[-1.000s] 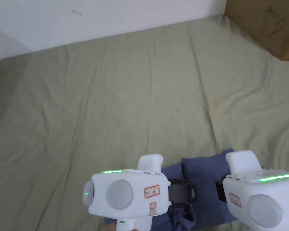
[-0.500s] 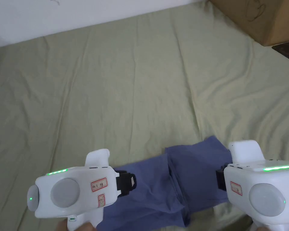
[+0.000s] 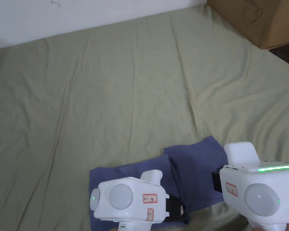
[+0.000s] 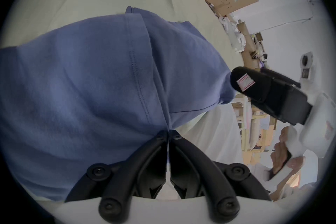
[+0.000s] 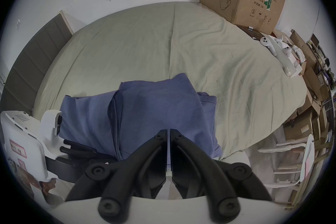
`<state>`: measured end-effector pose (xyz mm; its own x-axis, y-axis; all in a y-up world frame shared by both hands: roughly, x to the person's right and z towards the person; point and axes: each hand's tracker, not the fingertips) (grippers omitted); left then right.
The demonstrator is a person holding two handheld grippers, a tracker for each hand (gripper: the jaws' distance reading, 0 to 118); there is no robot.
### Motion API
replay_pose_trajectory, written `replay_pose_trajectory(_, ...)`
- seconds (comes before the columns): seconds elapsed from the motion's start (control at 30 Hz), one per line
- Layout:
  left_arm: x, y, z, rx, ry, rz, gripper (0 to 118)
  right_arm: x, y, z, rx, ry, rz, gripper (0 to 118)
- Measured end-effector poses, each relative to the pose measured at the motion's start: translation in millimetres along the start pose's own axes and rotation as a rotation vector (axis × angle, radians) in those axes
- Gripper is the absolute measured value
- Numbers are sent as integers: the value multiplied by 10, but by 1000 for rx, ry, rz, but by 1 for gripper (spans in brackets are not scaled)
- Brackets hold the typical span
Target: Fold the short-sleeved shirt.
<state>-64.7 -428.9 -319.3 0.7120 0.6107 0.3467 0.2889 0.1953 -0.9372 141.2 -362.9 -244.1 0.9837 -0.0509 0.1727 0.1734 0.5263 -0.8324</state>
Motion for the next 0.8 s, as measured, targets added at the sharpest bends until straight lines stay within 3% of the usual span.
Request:
replay_pose_trajectory(0.2, -187, -37, 687, 149, -97, 57, 4, -2, 22, 103, 24, -5, 5, 4)
replay_pose_trajectory(0.23, -270, -47, 834, 184, -112, 80, 22, -11, 24, 114, 26, 0, 1, 4)
replay_pose_trajectory(0.33, -622, -123, 1210, 250, -139, 146, 92, -68, 28, 129, 26, 18, 2, 4)
replay_pose_trajectory(0.4, -861, -205, 1339, 261, -104, 193, 113, -124, 25, 119, 23, 20, 19, 4)
replay_pose_trajectory(0.5, -1250, -335, 1467, 290, -16, 261, 116, -218, 20, 124, 19, 24, 49, 4)
replay_pose_trajectory(0.63, -1677, -442, 1423, 267, -76, 385, 116, -302, 41, 122, 17, 54, 48, 4)
replay_pose_trajectory(0.8, -1773, -414, 1166, 233, -66, 330, 117, -465, 72, 147, 26, 40, 90, 4)
